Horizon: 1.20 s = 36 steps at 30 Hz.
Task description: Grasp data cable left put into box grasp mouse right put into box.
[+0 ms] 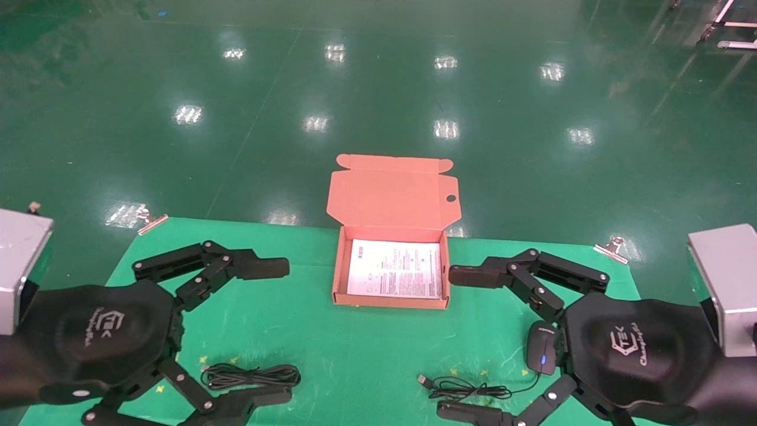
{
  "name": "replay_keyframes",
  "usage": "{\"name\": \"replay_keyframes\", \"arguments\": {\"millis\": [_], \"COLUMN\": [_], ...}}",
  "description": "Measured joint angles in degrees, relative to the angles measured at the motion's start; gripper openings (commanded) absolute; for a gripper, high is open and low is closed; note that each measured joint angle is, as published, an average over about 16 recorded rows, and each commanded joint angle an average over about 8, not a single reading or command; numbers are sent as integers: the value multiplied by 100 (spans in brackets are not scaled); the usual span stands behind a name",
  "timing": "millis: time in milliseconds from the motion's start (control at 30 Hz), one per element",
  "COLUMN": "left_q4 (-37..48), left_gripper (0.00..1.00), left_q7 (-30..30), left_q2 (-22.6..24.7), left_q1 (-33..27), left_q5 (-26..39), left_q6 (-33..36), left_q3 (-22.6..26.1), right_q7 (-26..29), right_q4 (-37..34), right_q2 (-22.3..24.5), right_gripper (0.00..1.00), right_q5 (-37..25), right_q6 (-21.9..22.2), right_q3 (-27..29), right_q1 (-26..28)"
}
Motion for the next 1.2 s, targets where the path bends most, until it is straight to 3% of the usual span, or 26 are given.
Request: {"name": "replay_keyframes", "arguments": {"millis": [867, 1200], "left_q4": [-4, -68], "left_gripper": [100, 100], "left_q7": [3, 76], "left_q2": [0, 39], "left_q1": [-2, -307], "left_q5": [2, 523], "left_q6": [6, 151], "left_q3": [1, 224], "right_q7": [-10, -171], "right_q4": [5, 107], "right_q2": [3, 13], "right_gripper": [100, 100], "right_q5": [-22, -582], "right_q6": [3, -116], "right_q3": [-8, -198], "right_q1": [11, 309]}}
